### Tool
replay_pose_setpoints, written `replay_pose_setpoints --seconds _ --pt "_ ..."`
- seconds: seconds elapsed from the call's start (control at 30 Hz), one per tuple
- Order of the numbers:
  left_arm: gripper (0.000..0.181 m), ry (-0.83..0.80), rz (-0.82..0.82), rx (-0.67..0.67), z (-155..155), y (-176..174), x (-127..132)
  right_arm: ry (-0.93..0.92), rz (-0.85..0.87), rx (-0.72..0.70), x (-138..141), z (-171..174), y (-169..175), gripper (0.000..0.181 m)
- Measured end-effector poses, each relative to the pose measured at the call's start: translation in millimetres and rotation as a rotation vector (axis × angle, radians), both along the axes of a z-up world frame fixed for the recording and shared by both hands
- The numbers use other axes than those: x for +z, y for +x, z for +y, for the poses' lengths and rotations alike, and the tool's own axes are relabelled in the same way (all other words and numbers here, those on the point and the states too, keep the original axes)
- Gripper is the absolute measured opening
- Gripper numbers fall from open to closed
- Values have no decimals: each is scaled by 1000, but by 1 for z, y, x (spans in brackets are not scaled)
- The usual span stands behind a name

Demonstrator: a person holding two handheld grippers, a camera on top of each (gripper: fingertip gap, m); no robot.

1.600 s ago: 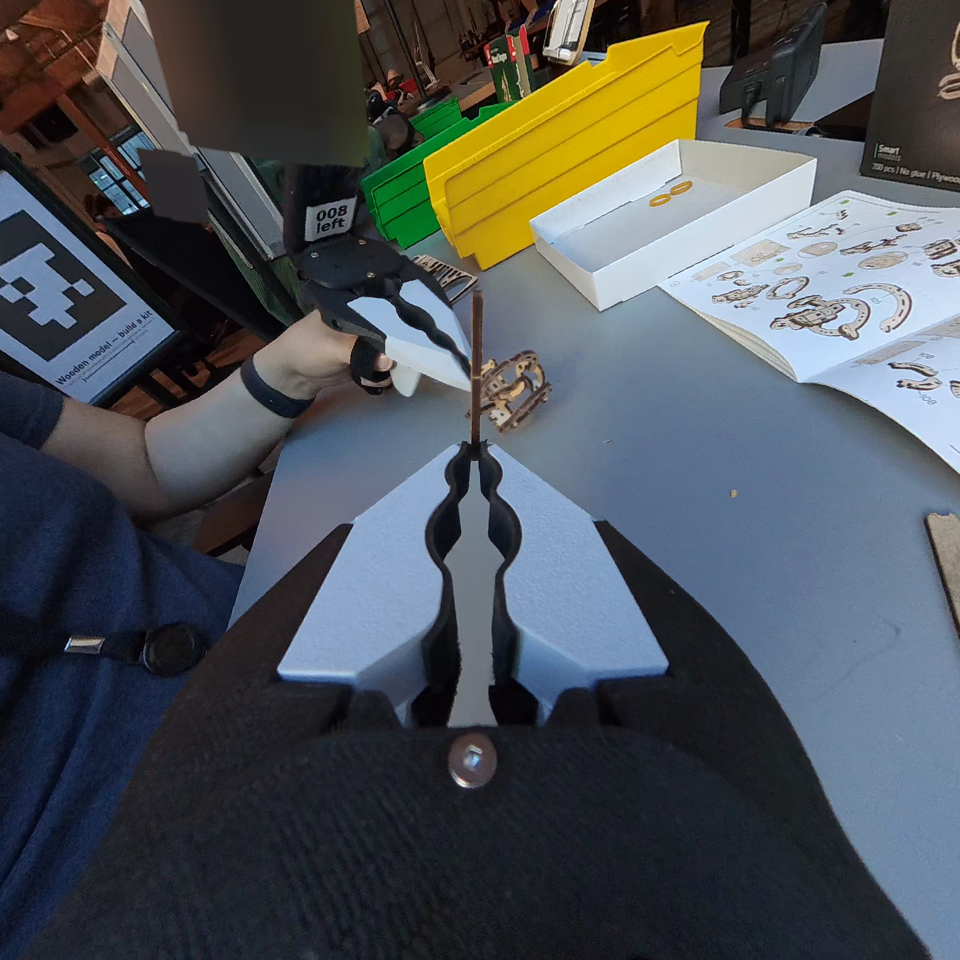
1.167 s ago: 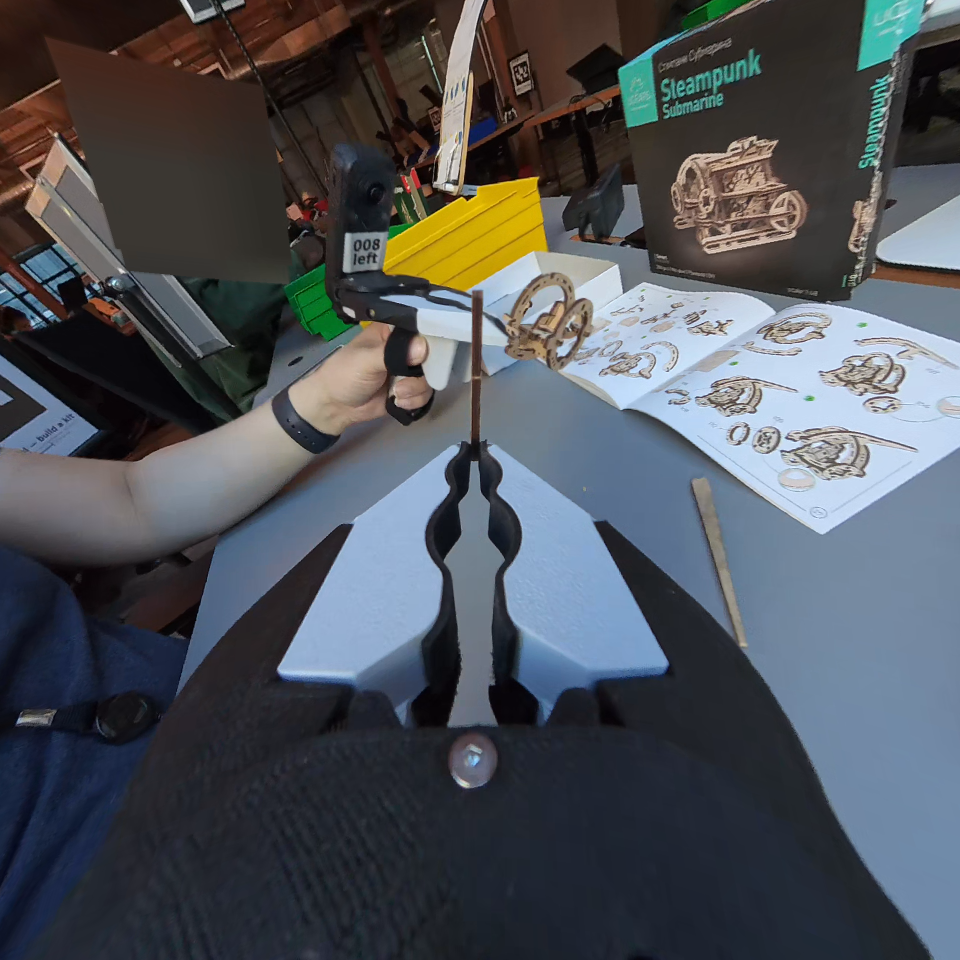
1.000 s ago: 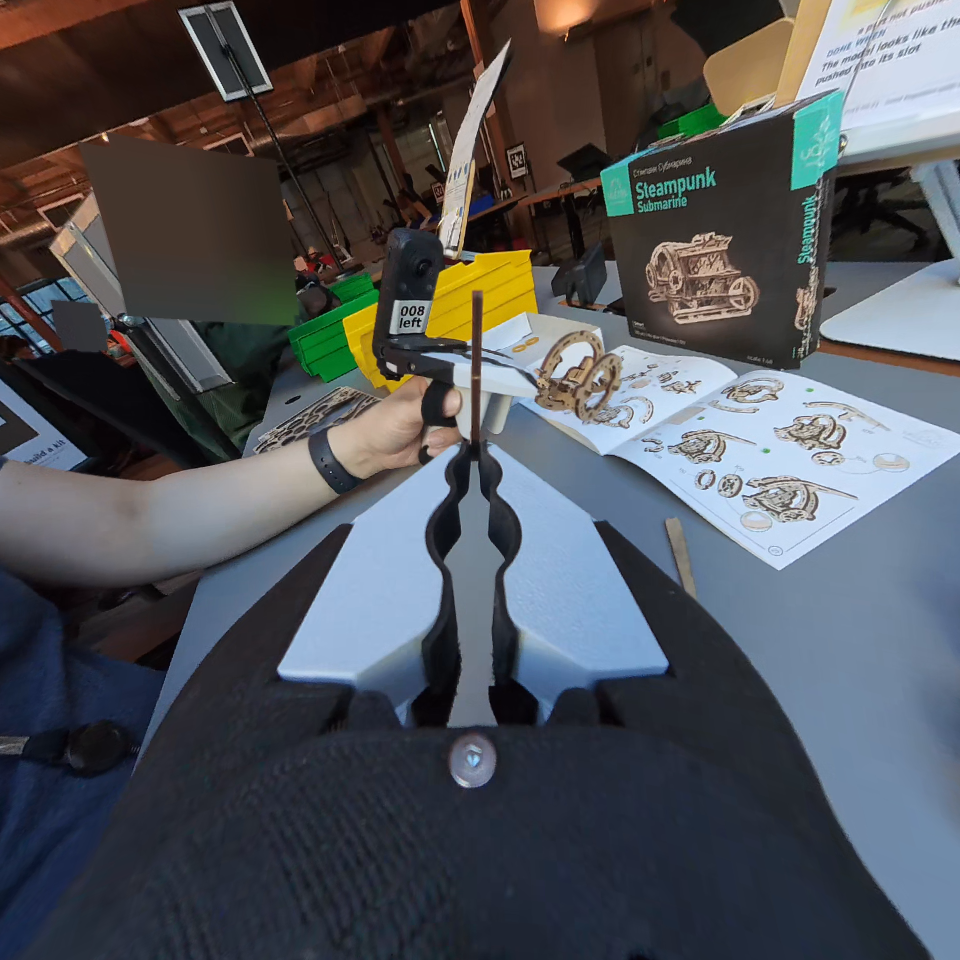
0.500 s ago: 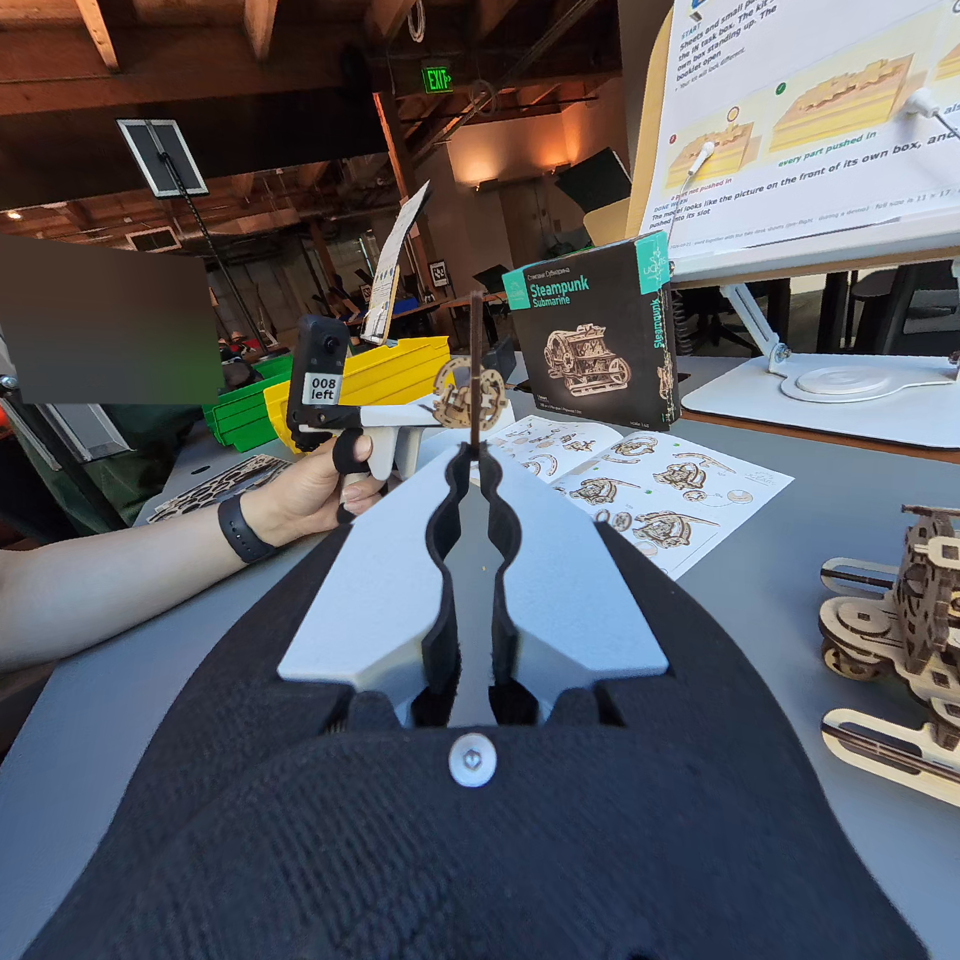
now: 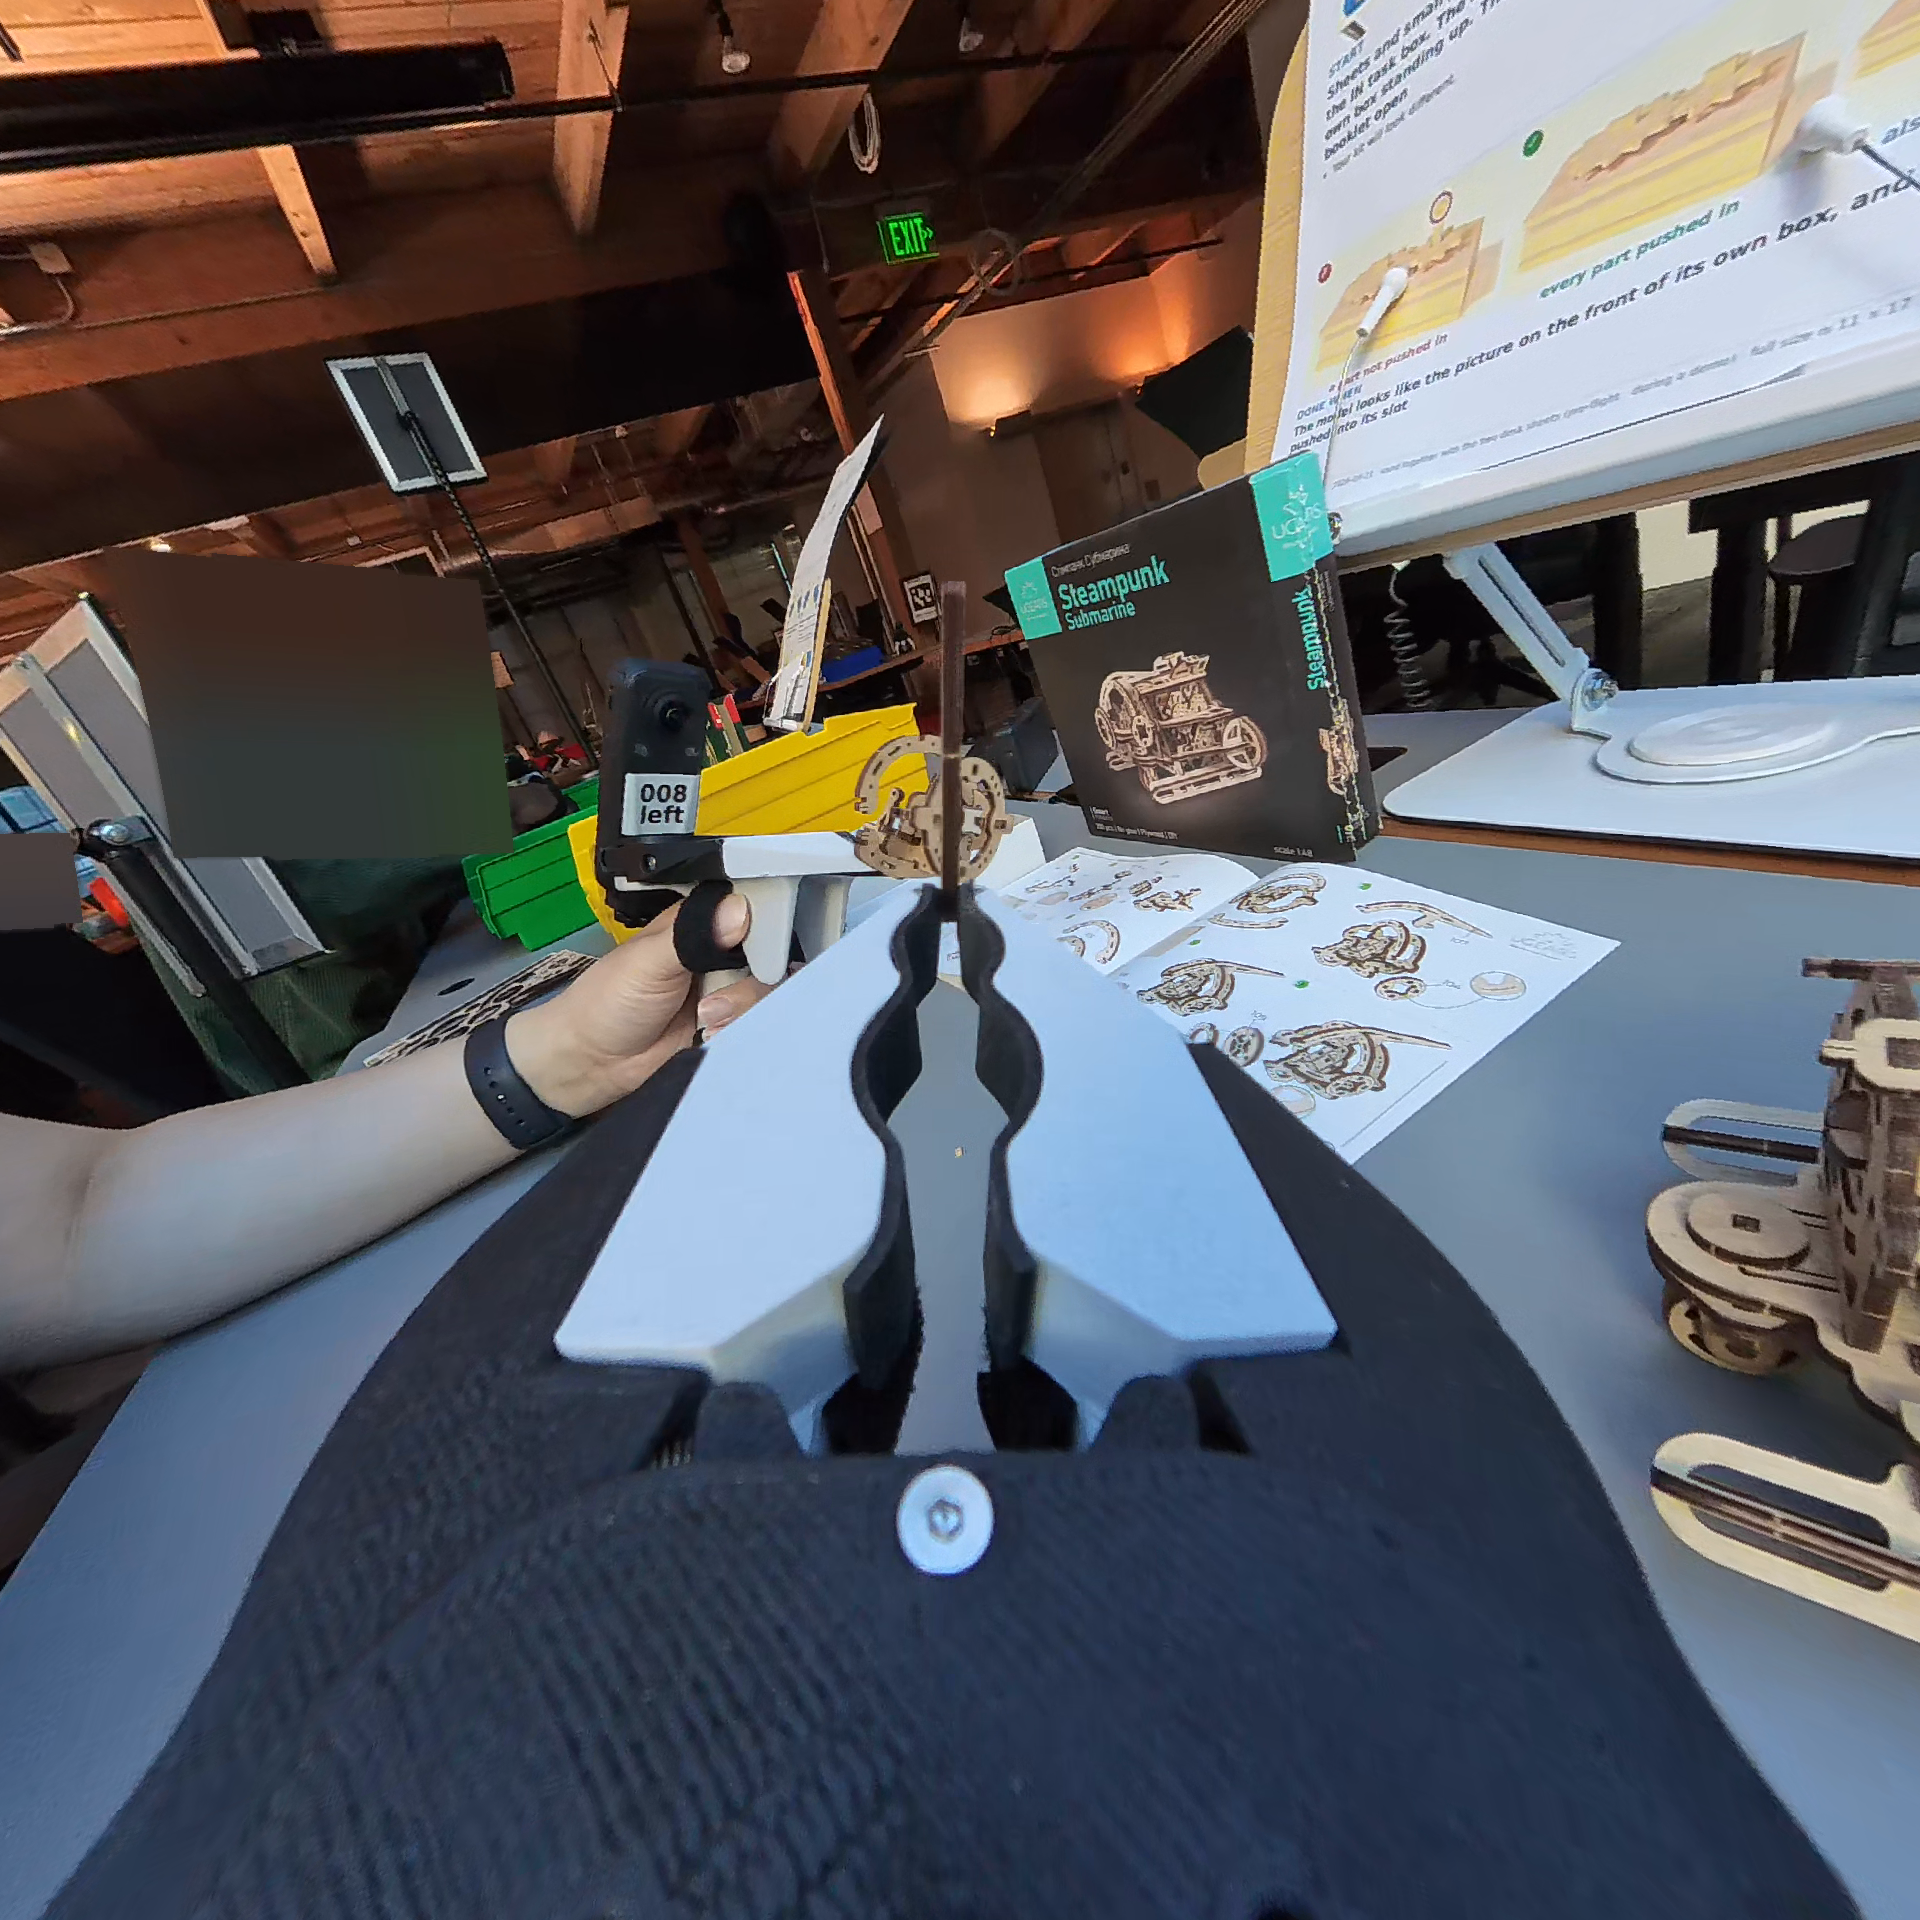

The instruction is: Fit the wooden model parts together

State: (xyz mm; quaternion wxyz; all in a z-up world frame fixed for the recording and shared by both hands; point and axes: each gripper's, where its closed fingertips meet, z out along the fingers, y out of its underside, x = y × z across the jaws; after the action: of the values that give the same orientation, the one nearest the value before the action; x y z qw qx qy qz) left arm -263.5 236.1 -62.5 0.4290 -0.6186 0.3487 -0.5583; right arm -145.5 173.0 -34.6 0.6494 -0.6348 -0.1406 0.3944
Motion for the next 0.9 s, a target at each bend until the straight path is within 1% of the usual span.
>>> replay_pose_setpoints --seconds 0.17,0.4,0.9 --pt "0 -21 -22 -2 0 -1 2 -7 20 0 0 1 2 1" --pt "0 -24 -33 -2 0 -2 4 -9 5 0 -2 2 1 2" --pt "0 -27 -35 6 2 -3 4 -13 26 -1 0 3 4 1"
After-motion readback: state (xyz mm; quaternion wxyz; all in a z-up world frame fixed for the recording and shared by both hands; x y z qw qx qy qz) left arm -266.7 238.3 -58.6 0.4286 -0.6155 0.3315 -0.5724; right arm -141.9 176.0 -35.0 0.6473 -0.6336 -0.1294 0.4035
